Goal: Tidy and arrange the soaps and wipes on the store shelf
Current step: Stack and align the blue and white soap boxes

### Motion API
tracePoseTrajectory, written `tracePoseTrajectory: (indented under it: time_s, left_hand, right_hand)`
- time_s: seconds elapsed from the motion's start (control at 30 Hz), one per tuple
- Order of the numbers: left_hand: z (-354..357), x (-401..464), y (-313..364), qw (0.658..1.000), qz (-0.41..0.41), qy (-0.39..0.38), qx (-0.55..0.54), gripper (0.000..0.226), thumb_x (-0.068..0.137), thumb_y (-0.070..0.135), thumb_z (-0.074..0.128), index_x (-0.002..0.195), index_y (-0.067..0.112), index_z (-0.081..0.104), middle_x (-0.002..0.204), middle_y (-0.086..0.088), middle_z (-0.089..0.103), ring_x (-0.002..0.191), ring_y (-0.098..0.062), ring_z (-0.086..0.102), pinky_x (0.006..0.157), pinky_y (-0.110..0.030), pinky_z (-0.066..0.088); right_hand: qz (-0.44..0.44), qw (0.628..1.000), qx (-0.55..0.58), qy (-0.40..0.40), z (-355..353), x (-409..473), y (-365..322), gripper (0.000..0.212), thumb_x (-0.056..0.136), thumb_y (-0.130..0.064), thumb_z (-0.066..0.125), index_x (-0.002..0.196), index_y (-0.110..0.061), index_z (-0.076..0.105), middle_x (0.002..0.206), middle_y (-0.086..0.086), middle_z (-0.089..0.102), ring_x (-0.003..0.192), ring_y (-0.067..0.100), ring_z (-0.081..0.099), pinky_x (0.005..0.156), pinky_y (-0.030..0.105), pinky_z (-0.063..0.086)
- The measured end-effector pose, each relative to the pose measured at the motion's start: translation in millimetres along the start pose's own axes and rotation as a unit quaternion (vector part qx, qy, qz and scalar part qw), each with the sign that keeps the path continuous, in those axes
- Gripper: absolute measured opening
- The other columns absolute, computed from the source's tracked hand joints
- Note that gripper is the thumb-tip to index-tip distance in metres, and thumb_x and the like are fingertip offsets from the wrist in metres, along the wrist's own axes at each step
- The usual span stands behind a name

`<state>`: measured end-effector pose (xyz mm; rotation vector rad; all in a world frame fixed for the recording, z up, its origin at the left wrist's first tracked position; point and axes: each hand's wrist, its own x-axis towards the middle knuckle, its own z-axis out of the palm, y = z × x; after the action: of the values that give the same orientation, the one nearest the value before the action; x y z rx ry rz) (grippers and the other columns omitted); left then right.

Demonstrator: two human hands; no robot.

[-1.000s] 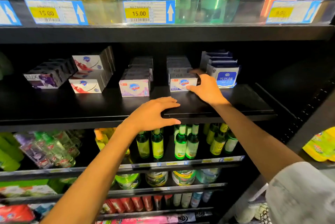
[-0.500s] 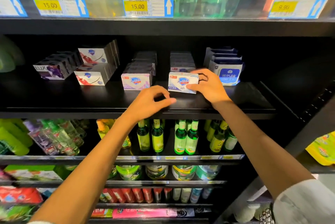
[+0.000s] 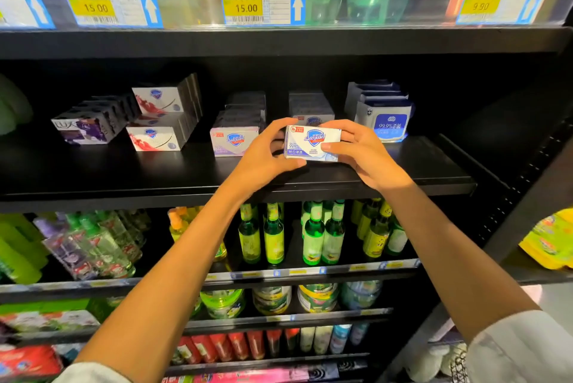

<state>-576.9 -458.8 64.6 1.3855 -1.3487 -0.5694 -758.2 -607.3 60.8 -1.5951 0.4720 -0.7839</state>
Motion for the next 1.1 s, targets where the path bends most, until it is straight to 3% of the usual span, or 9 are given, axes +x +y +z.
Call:
tracePoseTrajectory:
  time_s: [0.13,0.3,0.47,0.77,0.97,1.1]
  left_hand:
    - [1,4,-7,1.000,-0.010,-0.002,-0.011,0.075,0.083,0.000,0.083,0.143,0.027,0.048,0.136,-0.001,0.060,0.122,-0.010,0.062,0.089,-0.027,0.058]
    - [-3,6,-13,0.998,-0.034,0.029,-0.042,0.069,0.081,0.003,0.085,0.140,0.022,0.054,0.130,-0.003,0.065,0.113,-0.016,0.069,0.097,-0.038,0.059]
    - [-4,6,-14,0.995,-0.045,0.039,-0.085,0.066,0.081,0.005,0.086,0.139,0.020,0.057,0.127,-0.002,0.070,0.116,-0.017,0.070,0.103,-0.046,0.056]
    - [-4,5,-13,0.993,-0.044,0.013,-0.106,0.062,0.086,0.008,0.083,0.140,0.019,0.055,0.128,0.000,0.070,0.120,-0.012,0.067,0.105,-0.043,0.055]
    - [-7,3,-12,0.995,-0.005,-0.019,-0.101,0.085,0.081,-0.003,0.083,0.148,0.033,0.046,0.137,0.002,0.064,0.131,-0.010,0.058,0.101,-0.032,0.056]
    - [-7,3,-14,0.996,0.004,-0.003,-0.092,0.068,0.080,-0.002,0.084,0.137,0.025,0.059,0.137,0.002,0.064,0.130,-0.013,0.059,0.099,-0.036,0.058]
  right_hand:
    - [0.010,1.000,0.021,-0.013,3,-2,-1,0.041,0.093,-0.005,0.074,0.132,-0.006,0.062,0.118,0.009,0.076,0.117,0.024,0.071,0.087,0.040,0.064]
    - [0.013,0.999,0.008,-0.037,3,-4,-3,0.045,0.094,-0.007,0.074,0.136,-0.010,0.060,0.124,0.008,0.074,0.122,0.023,0.069,0.092,0.042,0.062]
    - [-0.023,0.998,-0.041,-0.051,4,-6,-2,0.068,0.086,0.001,0.079,0.144,-0.021,0.051,0.137,0.003,0.064,0.132,0.016,0.060,0.100,0.039,0.058]
    - [-0.041,0.998,-0.045,-0.020,5,-9,-2,0.064,0.083,0.001,0.082,0.139,-0.013,0.054,0.133,0.003,0.069,0.131,0.018,0.062,0.104,0.039,0.056]
    - [-0.025,0.999,-0.023,-0.020,7,-9,-5,0.053,0.088,0.004,0.076,0.135,-0.012,0.058,0.127,0.005,0.073,0.123,0.021,0.068,0.100,0.037,0.058]
    - [-0.014,0.999,-0.018,-0.026,7,-10,-6,0.051,0.091,0.003,0.073,0.138,-0.010,0.057,0.127,0.006,0.073,0.122,0.021,0.069,0.098,0.034,0.057]
